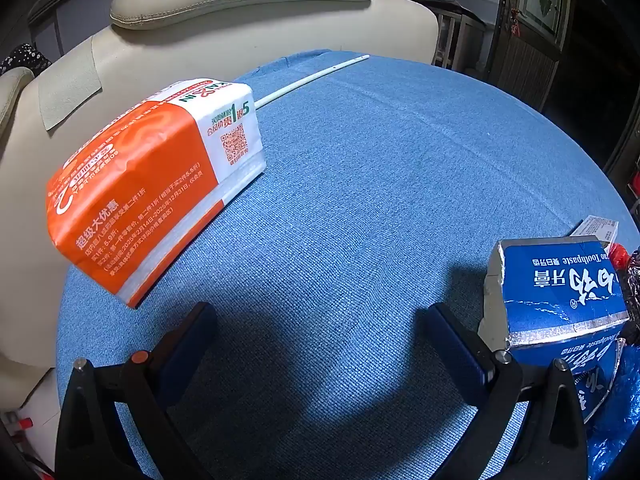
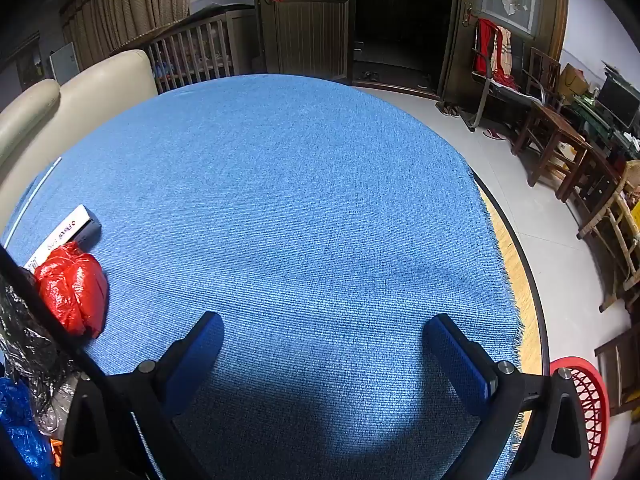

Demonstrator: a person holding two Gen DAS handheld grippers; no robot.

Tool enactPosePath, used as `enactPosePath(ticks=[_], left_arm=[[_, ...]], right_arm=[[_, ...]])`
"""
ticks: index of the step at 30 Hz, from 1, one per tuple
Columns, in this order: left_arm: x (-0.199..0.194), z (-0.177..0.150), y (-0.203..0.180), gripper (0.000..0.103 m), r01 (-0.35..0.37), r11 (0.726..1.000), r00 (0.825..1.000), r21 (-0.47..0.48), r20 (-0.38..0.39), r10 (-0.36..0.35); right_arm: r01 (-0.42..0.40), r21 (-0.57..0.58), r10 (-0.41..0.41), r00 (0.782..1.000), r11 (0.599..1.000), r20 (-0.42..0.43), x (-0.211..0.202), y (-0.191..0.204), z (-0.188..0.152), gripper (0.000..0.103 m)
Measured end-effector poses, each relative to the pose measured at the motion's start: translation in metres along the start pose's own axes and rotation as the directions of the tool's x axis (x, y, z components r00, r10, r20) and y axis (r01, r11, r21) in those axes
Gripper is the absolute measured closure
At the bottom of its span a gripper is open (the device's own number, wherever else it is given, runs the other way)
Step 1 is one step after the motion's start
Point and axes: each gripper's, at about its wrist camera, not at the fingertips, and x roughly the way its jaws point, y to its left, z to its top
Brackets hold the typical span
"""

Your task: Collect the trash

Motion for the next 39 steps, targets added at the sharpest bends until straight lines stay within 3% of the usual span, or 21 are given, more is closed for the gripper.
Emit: enactPosePath(ticks=[20, 22, 25, 30, 34, 39], left_arm=[[0.0, 0.001, 0.0, 0.0, 0.007, 1.0, 1.0, 0.01, 0.001, -0.007], [-0.004, 0.0, 0.001, 0.0, -0.007, 0.999, 1.0, 0.036, -0.005, 0.008], [-0.033, -0.005, 0.006, 0.0, -0.042, 0.996, 0.997, 0.075, 0.073, 0.037], [-0.092, -0.024, 0.014, 0.0, 0.017, 0.997, 0.99, 0.078, 0.136, -0.028], [-0.137, -0.046, 0.003, 0.0, 0.106, 0.989, 0.98, 0.105, 0.158, -0.122], [-0.166, -0.064, -0.023, 0.0, 0.178, 0.968, 0.967, 0.176, 0.153, -0.205]], right_arm=[[-0.018, -0.018, 0.018, 0.999, 1.0, -0.029, -0.002, 0.001, 0.0, 0.0], [-0.027, -0.018, 0.026, 1.0, 0.999, -0.007, -0.016, -0.004, -0.004, 0.0], [-0.062, -0.057, 0.066, 0.996, 0.996, 0.059, -0.051, -0.01, -0.012, 0.0], [-0.135, -0.086, 0.146, 0.98, 0.987, 0.137, -0.109, -0.019, -0.04, 0.0], [-0.212, -0.109, 0.227, 0.963, 0.971, 0.147, -0.14, -0.015, -0.064, 0.0], [-0.288, -0.131, 0.305, 0.943, 0.949, 0.131, -0.174, 0.0, -0.101, 0.0]])
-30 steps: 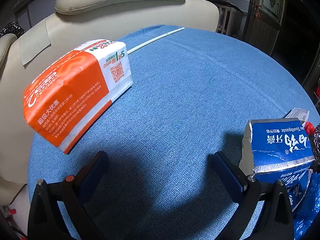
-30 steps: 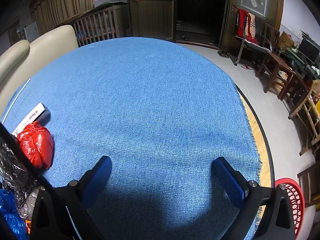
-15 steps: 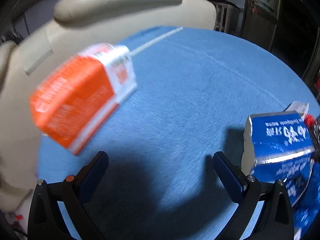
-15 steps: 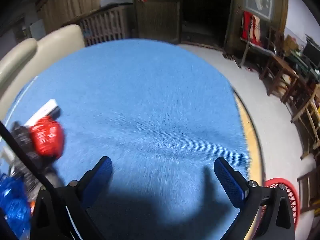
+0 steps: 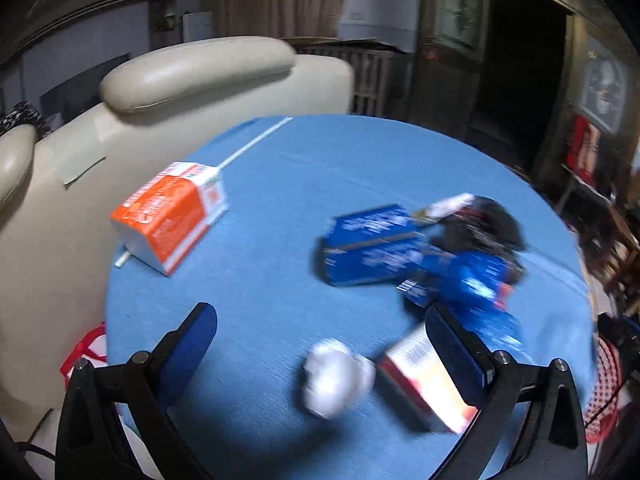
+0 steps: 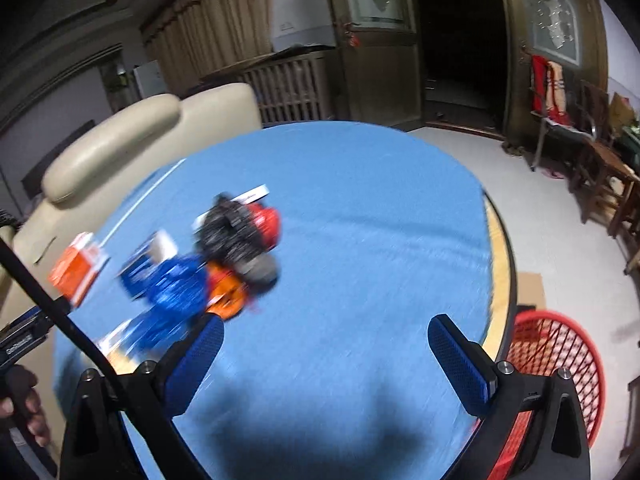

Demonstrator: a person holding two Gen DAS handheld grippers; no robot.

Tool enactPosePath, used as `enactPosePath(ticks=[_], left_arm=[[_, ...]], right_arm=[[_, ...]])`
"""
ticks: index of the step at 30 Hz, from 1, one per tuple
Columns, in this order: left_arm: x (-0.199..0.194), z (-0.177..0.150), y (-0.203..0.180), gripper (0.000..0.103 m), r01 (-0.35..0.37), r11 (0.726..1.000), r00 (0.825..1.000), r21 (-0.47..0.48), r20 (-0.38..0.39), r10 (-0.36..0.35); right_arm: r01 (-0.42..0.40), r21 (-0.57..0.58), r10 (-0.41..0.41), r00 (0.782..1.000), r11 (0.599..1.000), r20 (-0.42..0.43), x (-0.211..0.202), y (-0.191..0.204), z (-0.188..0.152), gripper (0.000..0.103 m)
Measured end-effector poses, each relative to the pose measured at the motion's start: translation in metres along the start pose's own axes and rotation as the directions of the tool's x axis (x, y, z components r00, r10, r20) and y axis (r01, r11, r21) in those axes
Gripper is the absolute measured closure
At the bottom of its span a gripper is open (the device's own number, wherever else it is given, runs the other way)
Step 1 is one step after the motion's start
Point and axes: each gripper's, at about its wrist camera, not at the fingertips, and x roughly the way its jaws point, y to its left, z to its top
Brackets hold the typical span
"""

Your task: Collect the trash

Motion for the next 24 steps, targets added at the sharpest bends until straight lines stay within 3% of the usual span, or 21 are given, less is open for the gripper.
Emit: enactPosePath(ticks=[9, 24], left_arm=[[-0.018, -0.018, -0.016, 0.0, 0.035, 0.999, 0.999, 0.011, -0.01, -0.035], [-0.031, -0.021, -0.021, 0.0, 0.047, 0.999, 0.999, 0.019, 0.0, -0.047]], right_arm=[[-0.02, -0.025, 0.021, 0.999, 0.999, 0.039, -0.046, 0.006, -0.03, 0.0], [-0.049, -0.057, 0.052, 0.996, 0.997, 0.068, -0.061, 0.022, -0.042, 0.0]])
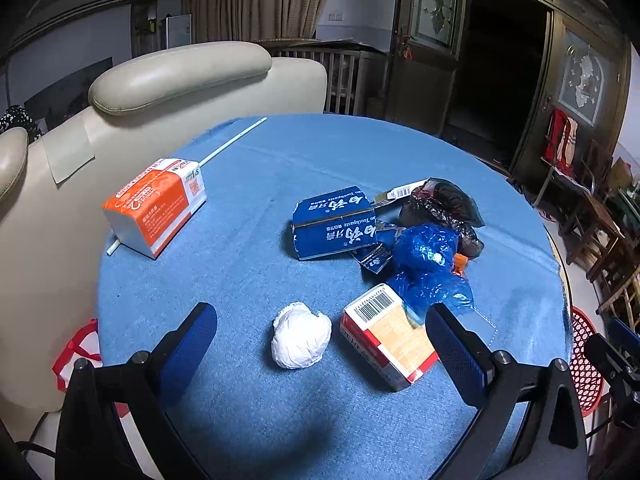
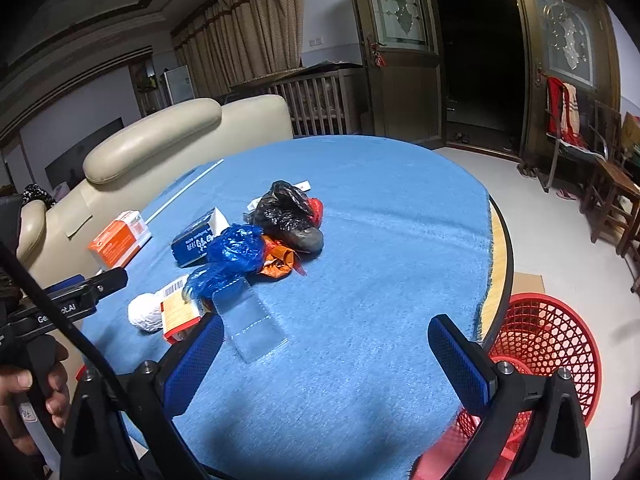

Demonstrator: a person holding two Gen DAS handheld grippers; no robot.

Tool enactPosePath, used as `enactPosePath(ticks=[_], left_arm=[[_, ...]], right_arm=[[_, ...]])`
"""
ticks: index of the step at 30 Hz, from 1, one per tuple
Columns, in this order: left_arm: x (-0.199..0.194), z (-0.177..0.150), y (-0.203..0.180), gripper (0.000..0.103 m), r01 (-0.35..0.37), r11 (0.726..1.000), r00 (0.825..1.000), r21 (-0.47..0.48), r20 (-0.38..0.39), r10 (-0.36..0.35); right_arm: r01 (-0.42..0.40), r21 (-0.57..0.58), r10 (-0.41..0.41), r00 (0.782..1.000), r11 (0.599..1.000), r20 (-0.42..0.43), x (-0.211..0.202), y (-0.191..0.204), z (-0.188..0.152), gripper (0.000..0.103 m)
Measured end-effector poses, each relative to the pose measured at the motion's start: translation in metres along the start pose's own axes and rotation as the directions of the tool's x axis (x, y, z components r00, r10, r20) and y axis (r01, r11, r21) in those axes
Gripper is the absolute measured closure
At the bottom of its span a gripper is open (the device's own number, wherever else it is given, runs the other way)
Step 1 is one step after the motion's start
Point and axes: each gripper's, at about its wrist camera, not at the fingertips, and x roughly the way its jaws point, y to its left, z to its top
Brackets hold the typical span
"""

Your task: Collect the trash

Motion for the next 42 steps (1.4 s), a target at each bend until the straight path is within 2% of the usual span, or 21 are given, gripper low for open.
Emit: enactPosePath(ticks=[19, 30, 37, 42], left_arm=[[-0.001, -0.005, -0.001, 0.0, -0.006, 1.0, 1.0, 0.002, -0.016, 0.006], [0.014, -0.008, 0.015, 0.0, -0.017, 0.999, 0.998, -0.038, -0.053, 0.015], [0.028, -0.017, 0.043, 0.0, -0.035, 0.993, 0.996, -0.116, -0.087, 0.025], [0.029, -0.022, 0.05, 0.0, -0.021, 0.991, 0.994, -0.132, -0.107, 0.006]], right_arm=[[-0.021, -0.032, 0.021, 1.0, 0.999, 0.008, -0.005, 0.01, -0.004, 0.0], [-0.049, -0.067, 0.046, 0.998, 0.997, -0.04, 0.011, 0.023, -0.005, 0.0], [-0.109, -0.14, 0.095, 0.99, 0.984, -0.102, 0.037, 0.038, -0.005, 0.0], [-0.194, -0.21, 0.166, 0.976, 0.958, -0.144, 0.07, 0.055, 0.001, 0.0]])
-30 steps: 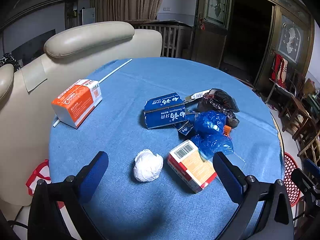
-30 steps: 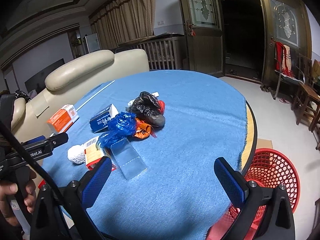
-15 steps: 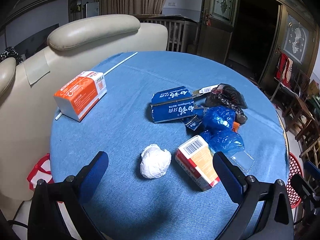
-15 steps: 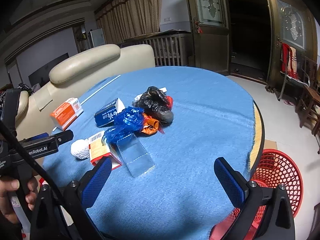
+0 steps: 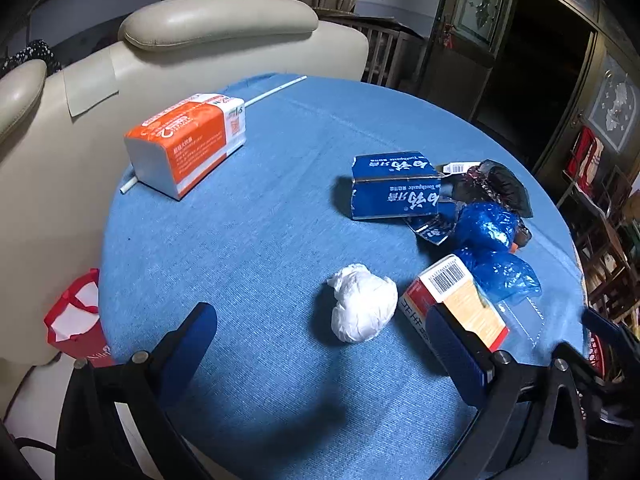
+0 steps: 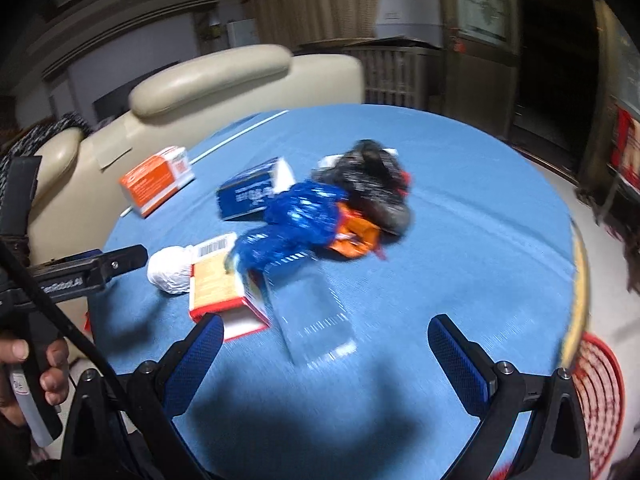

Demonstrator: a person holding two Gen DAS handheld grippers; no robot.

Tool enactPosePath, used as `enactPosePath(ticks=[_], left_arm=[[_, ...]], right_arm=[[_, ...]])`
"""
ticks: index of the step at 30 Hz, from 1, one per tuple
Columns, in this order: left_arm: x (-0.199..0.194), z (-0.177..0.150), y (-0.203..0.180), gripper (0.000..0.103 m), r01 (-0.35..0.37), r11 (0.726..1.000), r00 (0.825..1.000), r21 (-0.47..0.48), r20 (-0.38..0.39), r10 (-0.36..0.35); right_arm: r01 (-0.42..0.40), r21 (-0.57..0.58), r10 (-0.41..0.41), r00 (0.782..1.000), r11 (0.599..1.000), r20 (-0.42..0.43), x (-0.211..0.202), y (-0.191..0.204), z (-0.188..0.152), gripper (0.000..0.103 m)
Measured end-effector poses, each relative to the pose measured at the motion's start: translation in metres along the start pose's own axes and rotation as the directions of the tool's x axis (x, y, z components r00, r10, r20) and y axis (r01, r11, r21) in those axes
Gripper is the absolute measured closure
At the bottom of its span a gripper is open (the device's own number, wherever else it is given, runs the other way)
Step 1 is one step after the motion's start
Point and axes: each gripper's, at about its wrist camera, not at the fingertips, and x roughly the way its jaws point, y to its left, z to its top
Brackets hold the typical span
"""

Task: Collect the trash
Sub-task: 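Grasp the clear plastic tray with the right tool while the left tool approaches the medicine box, then grasp the white-red medicine box with the left tool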

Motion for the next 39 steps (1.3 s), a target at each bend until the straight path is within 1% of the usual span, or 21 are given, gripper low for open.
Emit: enactPosePath(ticks=[3, 5, 8, 10, 12, 14, 19, 23, 25, 27, 28, 32, 34, 39], left_arm=[[-0.002, 0.0, -0.006, 0.0, 0.016, 1.0, 1.0, 0.019, 0.002, -0.016], [-0.002, 0.0, -0.011, 0.0, 0.028, 0.999, 1.0, 0.027, -0.001, -0.028], [0.002, 0.0, -0.021, 0.0, 0.046, 0.998, 0.999, 0.041, -0.019, -0.046], [0.006, -0.001, -0.031, 0.0, 0.055, 0.997, 0.998, 0.058, -0.035, -0.053], [0.009, -0.002, -0.041, 0.0, 0.062, 0.995, 0.997, 0.073, -0.047, -0.059], [0.011, -0.002, -0.052, 0.0, 0.071, 0.993, 0.996, 0.09, -0.052, -0.067], [0.023, -0.003, -0.088, 0.0, 0.076, 0.988, 0.995, 0.132, -0.073, -0.067], [0.039, -0.005, -0.109, 0.0, 0.038, 0.988, 0.995, 0.149, -0.092, -0.024], [0.047, -0.005, -0.115, 0.0, -0.01, 0.987, 0.995, 0.162, -0.092, 0.025], [0.051, -0.006, -0.116, 0.016, -0.018, 0.984, 0.996, 0.179, -0.088, 0.035], [0.053, -0.007, -0.116, 0.023, -0.015, 0.982, 0.994, 0.19, -0.101, 0.035], [0.047, -0.011, -0.112, 0.033, 0.005, 0.976, 0.994, 0.218, -0.105, 0.019], [0.04, -0.012, -0.107, 0.036, 0.017, 0.975, 0.994, 0.22, -0.107, 0.007], [0.017, -0.015, -0.101, 0.042, 0.033, 0.97, 0.997, 0.241, -0.072, -0.016]], right_arm=[[-0.031, -0.034, 0.03, 0.999, 0.999, -0.038, 0.026, 0.001, 0.005, 0.0], [-0.036, -0.044, 0.033, 0.997, 0.998, -0.066, 0.041, -0.001, 0.006, 0.004], [-0.061, -0.042, 0.056, 0.993, 0.997, -0.099, 0.058, -0.007, 0.006, 0.022], [-0.082, -0.032, 0.077, 0.989, 0.996, -0.13, 0.067, -0.01, 0.005, 0.052], [-0.107, -0.001, 0.106, 0.986, 0.994, -0.128, 0.068, -0.014, 0.004, 0.053], [-0.113, 0.021, 0.115, 0.987, 0.993, -0.115, 0.063, -0.018, 0.003, 0.053], [-0.087, 0.099, 0.094, 0.993, 0.991, -0.067, 0.036, -0.04, -0.007, 0.053], [-0.076, 0.143, 0.082, 0.996, 0.987, -0.038, 0.012, -0.059, -0.016, 0.053], [-0.075, 0.159, 0.08, 0.996, 0.984, -0.028, 0.003, -0.065, -0.018, 0.053], [-0.071, 0.173, 0.076, 0.997, 0.982, -0.021, -0.002, -0.071, -0.022, 0.053], [-0.072, 0.18, 0.077, 0.997, 0.981, -0.019, -0.005, -0.074, -0.023, 0.053], [-0.08, 0.21, 0.084, 0.996, 0.975, -0.012, -0.012, -0.084, -0.027, 0.053], [-0.087, 0.218, 0.09, 0.996, 0.972, -0.007, -0.012, -0.084, -0.029, 0.053], [-0.109, 0.221, 0.11, 0.994, 0.969, 0.007, -0.015, -0.078, -0.029, 0.053]])
